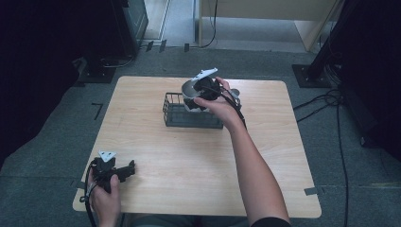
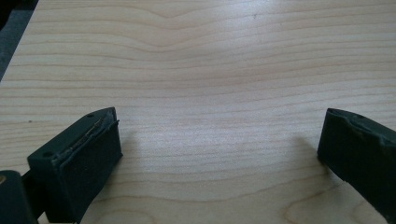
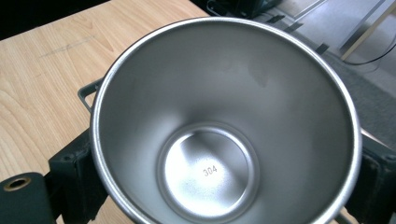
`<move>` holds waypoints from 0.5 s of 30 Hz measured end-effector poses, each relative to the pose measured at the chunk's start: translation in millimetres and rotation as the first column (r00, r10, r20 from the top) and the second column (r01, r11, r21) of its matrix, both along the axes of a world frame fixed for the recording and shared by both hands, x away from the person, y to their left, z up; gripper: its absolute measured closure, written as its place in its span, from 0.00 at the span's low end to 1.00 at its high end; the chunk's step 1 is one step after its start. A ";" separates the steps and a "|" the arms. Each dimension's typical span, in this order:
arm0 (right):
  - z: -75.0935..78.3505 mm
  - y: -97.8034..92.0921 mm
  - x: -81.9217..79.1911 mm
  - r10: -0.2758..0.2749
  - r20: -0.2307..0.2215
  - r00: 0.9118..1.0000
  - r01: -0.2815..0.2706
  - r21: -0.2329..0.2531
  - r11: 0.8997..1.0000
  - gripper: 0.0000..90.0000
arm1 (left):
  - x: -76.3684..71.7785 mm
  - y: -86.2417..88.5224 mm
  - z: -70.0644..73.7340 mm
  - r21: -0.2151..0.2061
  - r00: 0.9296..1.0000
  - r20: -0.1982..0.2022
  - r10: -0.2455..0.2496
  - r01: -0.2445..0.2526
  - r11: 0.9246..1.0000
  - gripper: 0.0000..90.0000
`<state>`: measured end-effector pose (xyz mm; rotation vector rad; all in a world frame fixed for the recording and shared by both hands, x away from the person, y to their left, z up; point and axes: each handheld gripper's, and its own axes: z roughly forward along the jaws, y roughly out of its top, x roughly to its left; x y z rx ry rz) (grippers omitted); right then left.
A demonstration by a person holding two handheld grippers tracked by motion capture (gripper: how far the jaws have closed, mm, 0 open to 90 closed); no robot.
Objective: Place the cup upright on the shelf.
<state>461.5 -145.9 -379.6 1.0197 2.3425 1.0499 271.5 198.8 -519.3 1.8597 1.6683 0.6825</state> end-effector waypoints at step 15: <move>-16.4 -3.2 14.4 -0.022 -0.060 0.998 0.026 0.062 0.998 0.08 | 0.0 0.0 -0.1 0.000 1.000 0.000 0.000 0.000 1.000 0.00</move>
